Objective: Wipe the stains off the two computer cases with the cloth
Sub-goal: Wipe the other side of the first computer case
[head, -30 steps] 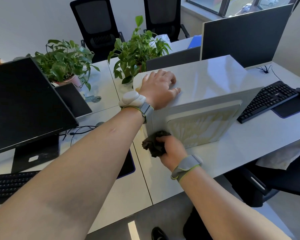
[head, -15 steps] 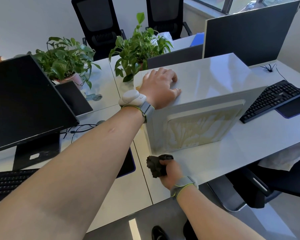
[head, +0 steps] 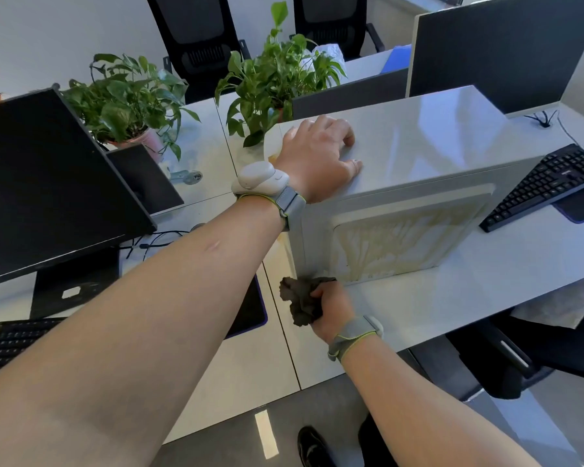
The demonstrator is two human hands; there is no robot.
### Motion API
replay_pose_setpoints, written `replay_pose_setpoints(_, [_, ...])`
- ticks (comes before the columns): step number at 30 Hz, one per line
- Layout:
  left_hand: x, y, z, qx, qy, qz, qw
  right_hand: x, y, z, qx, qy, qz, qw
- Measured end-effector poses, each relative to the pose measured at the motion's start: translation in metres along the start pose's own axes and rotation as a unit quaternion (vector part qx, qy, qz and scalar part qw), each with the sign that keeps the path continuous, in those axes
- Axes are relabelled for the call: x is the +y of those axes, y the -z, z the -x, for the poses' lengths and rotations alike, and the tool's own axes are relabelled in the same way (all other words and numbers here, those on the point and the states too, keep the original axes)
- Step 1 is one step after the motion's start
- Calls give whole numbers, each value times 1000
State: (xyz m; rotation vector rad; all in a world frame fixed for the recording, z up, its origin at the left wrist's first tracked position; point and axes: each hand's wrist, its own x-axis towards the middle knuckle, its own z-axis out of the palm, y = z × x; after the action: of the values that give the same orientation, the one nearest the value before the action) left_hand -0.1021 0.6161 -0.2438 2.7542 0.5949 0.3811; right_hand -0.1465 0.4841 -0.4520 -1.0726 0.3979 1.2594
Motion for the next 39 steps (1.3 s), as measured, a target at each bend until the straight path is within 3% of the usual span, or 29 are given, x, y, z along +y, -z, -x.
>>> replay_pose_setpoints(4, [1,0,1,0,1,1,1000,-4,-7,-10,70,18,22,997])
replay_pose_setpoints(9, [1,0,1,7,-4,1,1000,-19,-12,5,-27,23,-13,999])
replay_pose_setpoints(14, [2,-3,1,-5,-23,-40,999,-7,15,8,-32,13,24,999])
replay_pose_setpoints(17, [4,-5,1,-13,-28,-65,997,4,20,-4,21,-14,71,997])
replay_pose_setpoints(21, [4,-2,2,-9,-24,-43,999,3,16,-26,97,2,33,995])
replay_pose_setpoints(28, [3,-1,2,-13,-18,-31,999,-4,12,0,11,53,-68,996])
replay_pose_setpoints(31, [4,1,1,-14,-16,-28,999,6,21,-5,53,28,-65,996])
replay_pose_setpoints(34, [4,0,1,-13,-15,-30,999,11,23,-15,147,34,-64,986])
replay_pose_setpoints(39, [4,-1,2,-18,-15,-40,999,5,11,-23,129,10,-51,990])
